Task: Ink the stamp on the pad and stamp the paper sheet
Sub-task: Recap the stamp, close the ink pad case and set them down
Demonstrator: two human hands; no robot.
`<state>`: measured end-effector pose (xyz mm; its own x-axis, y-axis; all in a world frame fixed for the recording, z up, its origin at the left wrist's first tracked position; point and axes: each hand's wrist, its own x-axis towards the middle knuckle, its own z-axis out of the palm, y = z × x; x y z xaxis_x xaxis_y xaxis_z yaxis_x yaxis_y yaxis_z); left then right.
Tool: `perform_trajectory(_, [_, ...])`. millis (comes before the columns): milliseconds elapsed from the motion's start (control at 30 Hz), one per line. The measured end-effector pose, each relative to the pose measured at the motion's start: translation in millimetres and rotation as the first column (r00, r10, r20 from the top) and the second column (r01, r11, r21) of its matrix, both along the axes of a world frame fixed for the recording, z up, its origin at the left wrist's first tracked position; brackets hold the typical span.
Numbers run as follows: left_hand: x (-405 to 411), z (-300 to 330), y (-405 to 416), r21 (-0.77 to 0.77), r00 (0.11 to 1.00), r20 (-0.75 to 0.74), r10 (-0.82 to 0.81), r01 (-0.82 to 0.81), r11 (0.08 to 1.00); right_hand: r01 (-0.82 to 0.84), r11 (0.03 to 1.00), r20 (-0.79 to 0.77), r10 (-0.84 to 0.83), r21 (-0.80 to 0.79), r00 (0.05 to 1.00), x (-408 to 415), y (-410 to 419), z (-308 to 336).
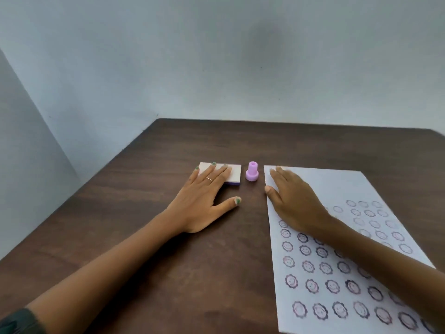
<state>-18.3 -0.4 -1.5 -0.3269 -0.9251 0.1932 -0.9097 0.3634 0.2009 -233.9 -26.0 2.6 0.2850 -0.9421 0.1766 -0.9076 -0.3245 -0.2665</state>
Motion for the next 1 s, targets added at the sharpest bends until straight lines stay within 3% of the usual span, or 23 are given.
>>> perform_trajectory(300, [0, 0, 1, 0.023, 1.0, -0.015, 0.011, -0.011, 1.0, 0.011, 1.0, 0.055, -0.011, -0.007, 0.998, 0, 0, -8])
perform_trajectory(733, [-8, 33, 11, 0.162, 0.99, -0.062, 0.123, -0.112, 0.981, 0.042, 0.986, 0.082, -0.056, 0.163, 0.995, 2, 8, 27])
perform_trajectory(1000, [-17, 54, 21, 0.188, 0.99, -0.038, 0.135, -0.126, 0.974, 0.181, 0.977, 0.083, -0.19, 0.11, 0.978, 8, 11, 64])
